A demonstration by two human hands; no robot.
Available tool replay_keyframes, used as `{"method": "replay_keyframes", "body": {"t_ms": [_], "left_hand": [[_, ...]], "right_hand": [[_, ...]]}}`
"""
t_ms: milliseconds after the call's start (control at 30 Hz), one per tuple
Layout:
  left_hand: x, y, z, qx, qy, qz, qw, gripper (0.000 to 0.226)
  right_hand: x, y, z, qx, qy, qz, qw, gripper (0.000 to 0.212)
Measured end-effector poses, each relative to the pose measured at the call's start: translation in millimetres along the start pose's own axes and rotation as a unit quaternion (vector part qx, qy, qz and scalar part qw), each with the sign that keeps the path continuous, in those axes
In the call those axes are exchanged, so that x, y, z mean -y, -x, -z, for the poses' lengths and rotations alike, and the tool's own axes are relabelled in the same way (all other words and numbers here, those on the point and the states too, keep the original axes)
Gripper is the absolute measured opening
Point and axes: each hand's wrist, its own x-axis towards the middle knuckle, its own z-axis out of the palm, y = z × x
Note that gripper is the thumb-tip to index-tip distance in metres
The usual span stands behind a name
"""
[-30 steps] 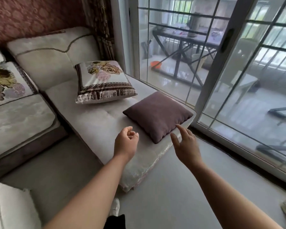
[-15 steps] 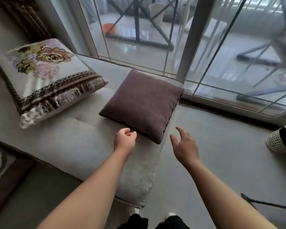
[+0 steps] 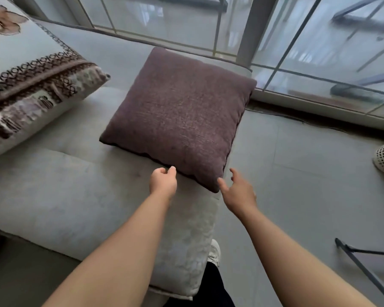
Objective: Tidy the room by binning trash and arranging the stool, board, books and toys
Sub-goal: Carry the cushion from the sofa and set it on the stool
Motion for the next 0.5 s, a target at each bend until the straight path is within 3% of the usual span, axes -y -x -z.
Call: {"method": "replay_keyframes", "body": {"t_ms": [67, 167, 367, 500], "left_hand": [[2.2, -23.3, -12.0, -0.005, 0.016, 0.011, 1.0, 0.023], [-0.5, -47.2, -26.2, -0.033, 0.025, 0.02, 0.999, 0.051], [-2.7, -70.4, -38.4, -0.059, 0.072, 0.044, 0.995, 0.037], [-9.8, -73.7, -32.7, -0.032, 0.076, 0.032, 0.996, 0.043]], "right_hand": [[-3.0, -19.1, -16.0, 0.015, -0.012, -0.005, 1.0, 0.062], [-4.2, -42.0, -35.4, 0.029, -0.034, -0.004, 0.999, 0.059], [-4.1, -64.9, -52.3, 0.022, -0.06, -0.01, 0.998, 0.048], [2.9, -61.5, -42.1, -0.011, -0.067, 0.027, 0.997, 0.028]]}}
